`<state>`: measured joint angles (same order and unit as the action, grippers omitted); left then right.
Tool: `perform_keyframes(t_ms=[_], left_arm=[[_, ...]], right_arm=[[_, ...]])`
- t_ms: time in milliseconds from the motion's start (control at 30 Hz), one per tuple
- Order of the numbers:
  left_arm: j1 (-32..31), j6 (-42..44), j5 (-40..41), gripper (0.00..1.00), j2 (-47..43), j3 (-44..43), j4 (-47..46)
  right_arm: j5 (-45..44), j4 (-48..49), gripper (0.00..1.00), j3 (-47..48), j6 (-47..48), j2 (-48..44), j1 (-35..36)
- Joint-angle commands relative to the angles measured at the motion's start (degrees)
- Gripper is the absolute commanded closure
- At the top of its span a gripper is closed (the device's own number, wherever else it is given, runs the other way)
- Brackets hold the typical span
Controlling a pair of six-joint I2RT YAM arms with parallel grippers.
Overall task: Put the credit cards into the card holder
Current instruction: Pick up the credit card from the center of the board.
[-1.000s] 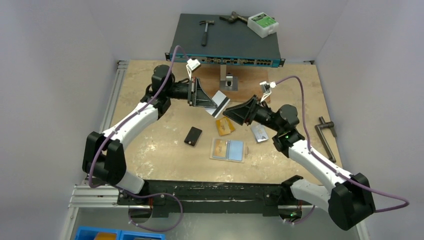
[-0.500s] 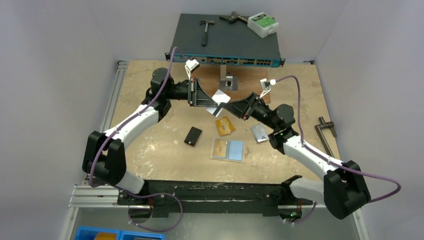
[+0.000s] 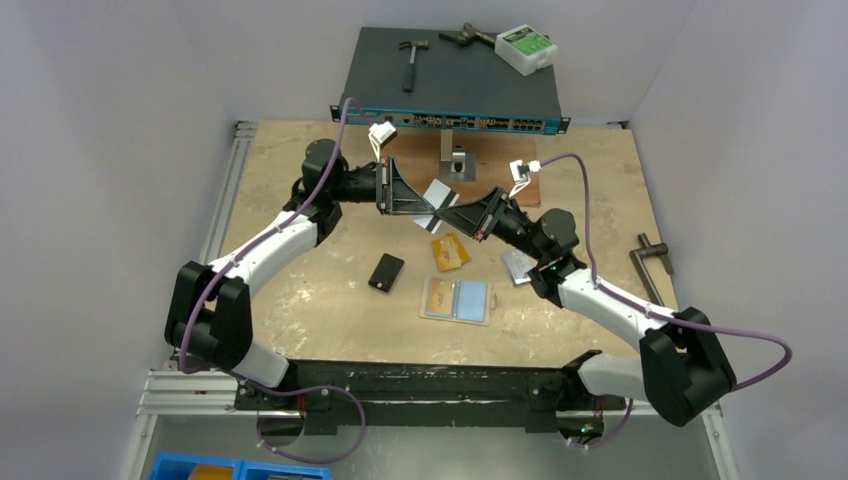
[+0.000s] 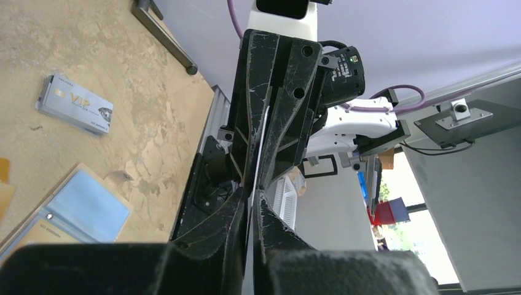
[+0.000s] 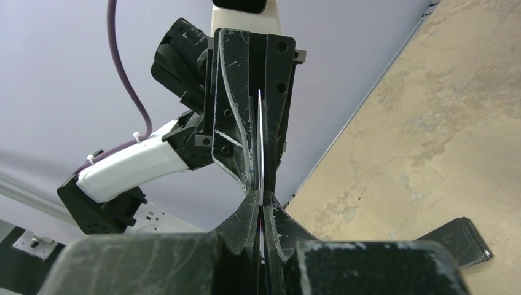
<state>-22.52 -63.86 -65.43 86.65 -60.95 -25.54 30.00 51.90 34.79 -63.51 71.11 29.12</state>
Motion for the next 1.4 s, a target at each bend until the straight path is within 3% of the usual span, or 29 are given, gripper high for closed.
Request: perform_keyframes(t_ms=[0, 133, 267, 367, 600, 833, 933, 1000, 1167, 1300, 1367], left_arm=[[0.1, 2.0, -0.5, 0.91, -1.7, 0.3, 1.5], [0.7, 3.0, -0.7, 0.86, -2.0, 0.3, 3.3], [2.0, 2.7, -1.1, 0.73, -2.5, -1.0, 3.4], [3.4, 2.8, -1.7, 0.71, -2.9, -1.8, 3.0], [3.9, 6.4, -2.8, 0.84, -3.1, -1.1, 4.9], [3.9, 6.2, -3.3, 0.87, -3.4, -0.4, 4.2], [3.9, 5.8, -3.5, 0.95, -3.5, -0.4, 3.7], [3.9, 5.6, -3.4, 1.0, -3.5, -0.3, 3.5], [3.9, 4.4, -2.6, 1.0, -3.3, 0.5, 2.8], [3.9, 3.5, -2.2, 1.0, -3.3, 1.1, 2.0], [3.8, 3.6, -1.9, 1.0, -3.3, 1.5, 2.1]], right_arm=[[-3.0, 0.2, 1.0, 1.1, 0.7, -2.2, 0.1], [-3.3, -2.8, 1.0, 1.2, 2.2, -3.6, -0.5], [-1.6, -6.0, 1.0, 1.9, 3.8, -3.7, -0.7], [0.1, -7.3, 1.0, 2.1, 4.5, -3.6, -0.9], [2.3, -7.9, 1.0, 4.0, 4.9, -2.5, -0.9], [4.1, -7.0, 1.0, 6.0, 4.4, 0.2, -0.9], [3.7, -7.7, 1.0, 6.1, 4.6, 0.1, -0.8], [3.4, -8.6, 0.9, 6.1, 5.0, -0.3, -0.9], [0.5, -7.9, 0.75, 6.0, 4.3, -1.2, -0.9], [0.1, -5.3, 0.79, 5.9, 2.6, -0.3, -0.9], [0.4, -3.4, 0.86, 5.7, 1.7, 0.3, -0.9]])
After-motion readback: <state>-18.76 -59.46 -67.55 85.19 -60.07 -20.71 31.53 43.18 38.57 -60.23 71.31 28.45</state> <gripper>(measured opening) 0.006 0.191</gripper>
